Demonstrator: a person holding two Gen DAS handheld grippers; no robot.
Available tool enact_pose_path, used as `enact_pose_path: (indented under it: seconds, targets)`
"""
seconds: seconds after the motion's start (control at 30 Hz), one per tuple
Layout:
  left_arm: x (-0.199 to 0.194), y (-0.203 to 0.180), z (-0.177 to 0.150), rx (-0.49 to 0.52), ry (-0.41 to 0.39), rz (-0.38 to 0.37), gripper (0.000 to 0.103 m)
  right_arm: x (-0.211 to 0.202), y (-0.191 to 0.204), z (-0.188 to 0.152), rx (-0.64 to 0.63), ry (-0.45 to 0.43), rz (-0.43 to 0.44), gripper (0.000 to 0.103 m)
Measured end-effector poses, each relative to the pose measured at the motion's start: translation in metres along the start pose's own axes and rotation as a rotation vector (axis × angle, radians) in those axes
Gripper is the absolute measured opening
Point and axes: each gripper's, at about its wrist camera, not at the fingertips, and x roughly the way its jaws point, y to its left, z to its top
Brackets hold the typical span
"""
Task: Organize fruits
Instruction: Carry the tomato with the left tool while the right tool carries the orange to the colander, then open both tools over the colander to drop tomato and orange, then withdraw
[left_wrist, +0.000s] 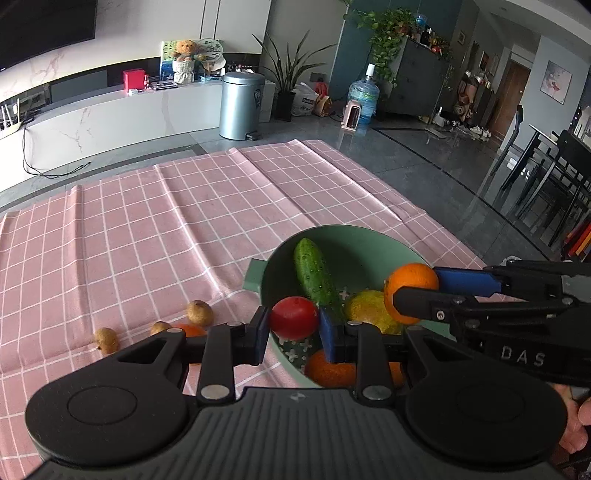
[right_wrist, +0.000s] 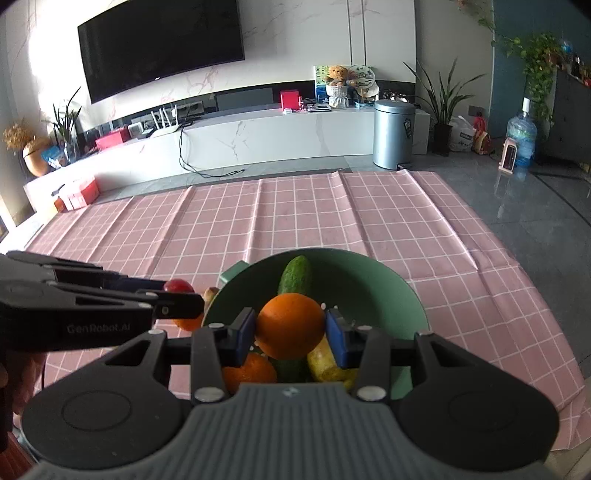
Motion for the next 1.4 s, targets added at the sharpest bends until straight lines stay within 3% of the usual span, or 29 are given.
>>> enact_pose_path:
  seconds: [0.3,0.6,0.67,1.17,1.4]
  targets:
    - [0.044,-0.019,0.003,0.09,0.124,0.058,0.032,0.033,-0.042,0.009,0.155,0.046,0.046,0.039]
    - [0.064,-0.02,0.008,0.112,0.201,0.118,0.032,0.072,-0.05,0.015,0.146,0.081,0.057,0.038]
    - [0.066,-0.02,0.008,0.115,0.204,0.121,0.032,0.081,-0.049,0.018,0.144,0.087,0.06,0.029]
    - [0.072,-0.024,0.004,0.144,0.222,0.107,0.037,0.09,-0.048,0.018,0.154,0.102,0.062,0.031]
    - [0.063,-0.026,0.004,0.13,0.2,0.078,0.055,0.073,-0.043,0.014,0.159,0.086,0.048,0.035]
